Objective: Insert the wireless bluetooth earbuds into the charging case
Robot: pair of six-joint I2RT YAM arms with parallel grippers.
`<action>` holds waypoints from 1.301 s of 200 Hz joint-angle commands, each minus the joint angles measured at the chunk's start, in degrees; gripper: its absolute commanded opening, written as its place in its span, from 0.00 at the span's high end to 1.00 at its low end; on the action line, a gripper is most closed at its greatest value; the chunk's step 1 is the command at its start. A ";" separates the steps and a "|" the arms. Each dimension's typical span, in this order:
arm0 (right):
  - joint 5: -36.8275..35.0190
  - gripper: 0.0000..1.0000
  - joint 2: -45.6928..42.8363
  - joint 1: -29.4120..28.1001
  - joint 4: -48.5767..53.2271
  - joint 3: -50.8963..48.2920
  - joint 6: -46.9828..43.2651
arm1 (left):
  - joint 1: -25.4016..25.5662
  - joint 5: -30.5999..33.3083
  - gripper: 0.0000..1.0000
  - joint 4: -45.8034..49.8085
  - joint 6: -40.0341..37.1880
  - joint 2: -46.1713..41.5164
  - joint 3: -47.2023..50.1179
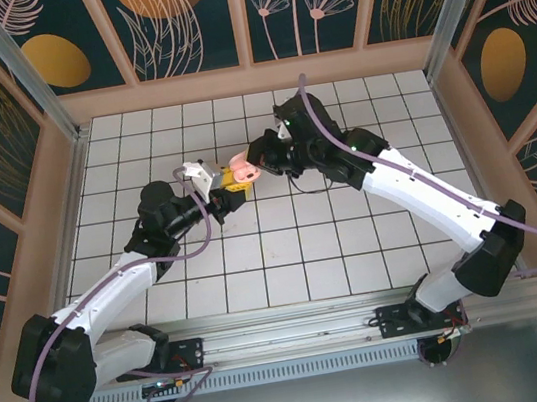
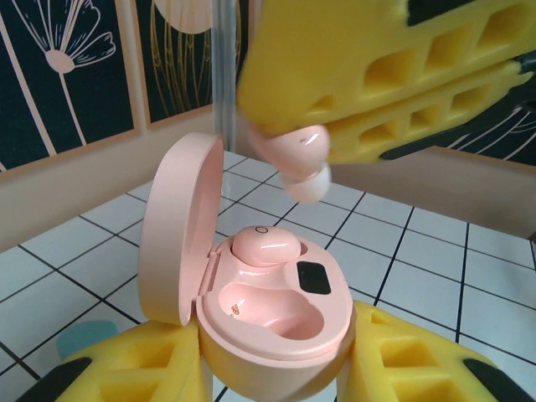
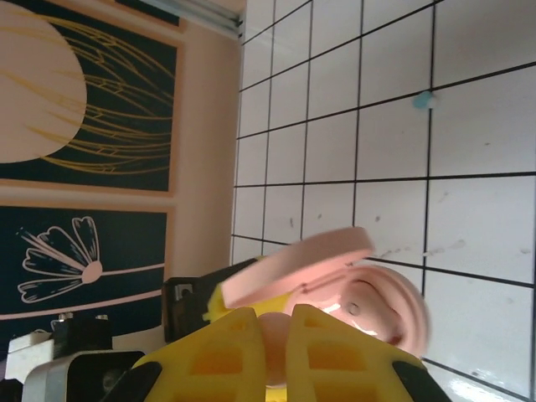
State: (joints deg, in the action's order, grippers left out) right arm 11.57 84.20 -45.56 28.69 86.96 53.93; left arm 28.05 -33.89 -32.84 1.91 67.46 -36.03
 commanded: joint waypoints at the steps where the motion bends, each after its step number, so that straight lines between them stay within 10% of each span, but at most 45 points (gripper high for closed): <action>1: 1.08 0.91 2.05 -0.28 -0.48 2.40 -1.06 | -0.15 -1.11 0.92 -3.20 1.08 0.13 -1.25; 260: -2.77 0.83 7.35 -3.35 9.20 6.27 -3.90 | -0.19 2.79 0.92 -3.98 3.54 -2.73 1.12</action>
State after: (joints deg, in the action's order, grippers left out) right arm 11.40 90.61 -48.49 33.06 92.01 50.26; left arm 27.77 -31.44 -33.45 4.67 66.76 -35.29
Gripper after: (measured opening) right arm 0.150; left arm 0.335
